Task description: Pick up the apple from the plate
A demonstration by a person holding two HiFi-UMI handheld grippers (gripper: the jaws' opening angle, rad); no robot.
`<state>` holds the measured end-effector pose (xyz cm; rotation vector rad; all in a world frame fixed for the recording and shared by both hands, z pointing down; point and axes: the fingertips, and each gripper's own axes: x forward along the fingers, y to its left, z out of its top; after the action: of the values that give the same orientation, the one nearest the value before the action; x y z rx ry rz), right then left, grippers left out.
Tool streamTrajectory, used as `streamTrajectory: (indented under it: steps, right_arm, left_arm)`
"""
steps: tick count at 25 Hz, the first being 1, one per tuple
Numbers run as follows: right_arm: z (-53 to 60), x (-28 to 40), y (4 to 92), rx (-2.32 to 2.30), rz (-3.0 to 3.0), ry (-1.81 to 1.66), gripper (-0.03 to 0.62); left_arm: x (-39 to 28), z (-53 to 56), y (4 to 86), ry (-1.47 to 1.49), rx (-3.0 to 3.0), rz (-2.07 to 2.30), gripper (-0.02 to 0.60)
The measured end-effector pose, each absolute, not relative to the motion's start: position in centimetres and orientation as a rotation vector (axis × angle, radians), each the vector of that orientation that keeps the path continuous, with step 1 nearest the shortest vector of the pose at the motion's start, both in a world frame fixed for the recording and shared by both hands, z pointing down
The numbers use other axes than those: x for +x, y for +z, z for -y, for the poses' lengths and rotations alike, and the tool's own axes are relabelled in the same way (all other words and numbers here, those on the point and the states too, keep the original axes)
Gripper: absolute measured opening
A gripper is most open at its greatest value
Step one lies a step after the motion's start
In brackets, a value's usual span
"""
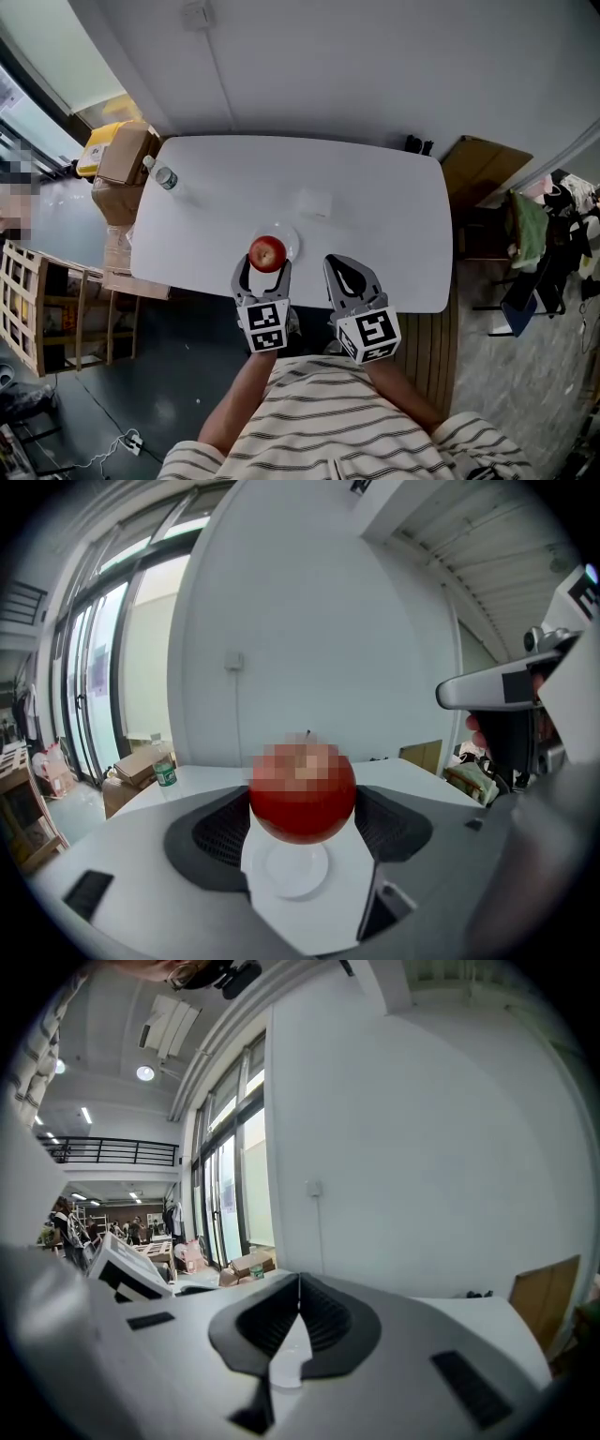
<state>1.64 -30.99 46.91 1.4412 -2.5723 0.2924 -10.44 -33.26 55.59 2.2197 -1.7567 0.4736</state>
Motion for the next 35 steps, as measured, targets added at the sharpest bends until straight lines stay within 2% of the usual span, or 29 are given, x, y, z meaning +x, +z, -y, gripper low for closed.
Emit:
streamTrajectory:
  steps: [16,35]
  right_arm:
    - [29.2,1.5,45.4,1.425,2.614,0.261,0.014]
    - [27.8,1.5,43.6,1.416,2.660,0.218,0.014]
  left_arm:
    - [-8.9,30.1,48.2,0.401,2.318,1.830,0.359]
    - [-8.8,27.6,43.3,0.286,2.334,1.934,0.359]
